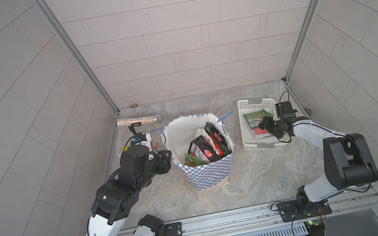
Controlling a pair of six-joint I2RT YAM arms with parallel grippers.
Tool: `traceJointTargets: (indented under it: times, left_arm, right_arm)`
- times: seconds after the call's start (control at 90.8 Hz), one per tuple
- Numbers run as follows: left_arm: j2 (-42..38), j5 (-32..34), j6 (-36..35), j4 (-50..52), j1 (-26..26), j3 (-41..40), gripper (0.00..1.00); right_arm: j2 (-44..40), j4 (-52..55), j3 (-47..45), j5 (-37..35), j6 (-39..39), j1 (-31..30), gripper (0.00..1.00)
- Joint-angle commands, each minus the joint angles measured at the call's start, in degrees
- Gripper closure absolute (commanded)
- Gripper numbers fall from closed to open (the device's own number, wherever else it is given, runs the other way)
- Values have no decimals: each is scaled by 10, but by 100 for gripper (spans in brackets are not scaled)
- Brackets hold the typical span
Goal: Place the condiment packets inside the bag
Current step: Pick up the condiment packet from the storage box.
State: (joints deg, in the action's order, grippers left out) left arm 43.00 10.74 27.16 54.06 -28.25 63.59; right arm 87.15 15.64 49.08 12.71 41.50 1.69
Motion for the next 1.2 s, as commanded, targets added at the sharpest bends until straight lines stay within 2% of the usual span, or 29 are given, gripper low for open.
traceJointTargets:
  times: [0.0, 0.154, 0.297, 0.594, 0.649, 0.738, 0.76, 0.925, 1.09, 1.189]
  left_arm:
    - [-3, 2, -13, -3, 1, -3, 44]
    - [0, 2, -15, -2, 1, -4, 44]
    - [-1, 5, -18, -3, 1, -6, 44]
    - [-3, 9, -19, -3, 1, -11, 44]
    - [-4, 10, -20, -2, 1, -10, 44]
    - [-5, 13, -20, 0, 1, -9, 44]
    - [-6, 13, -21, 1, 2, -9, 44]
    - [-7, 18, -20, -1, 1, -7, 44]
    - [-19, 35, -15, -10, 1, -5, 44]
    - [-27, 48, -14, -12, 2, -2, 44]
  right_arm:
    - [28, -77, 8, -13, 59, 3, 38]
    - [63, -157, -1, -10, 113, 3, 49]
    - [79, -205, -5, -29, 151, 3, 53]
    - [146, -259, 20, -43, 171, 3, 67]
    - [150, -274, 21, -42, 160, 3, 76]
    - [142, -299, 14, -35, 136, 2, 96]
    - [135, -306, 9, -34, 129, 3, 100]
    - [40, -330, -44, -41, 89, 0, 100]
    - [-134, -215, -74, -83, 17, -38, 100]
    - [-275, -121, -71, -147, -47, -107, 100]
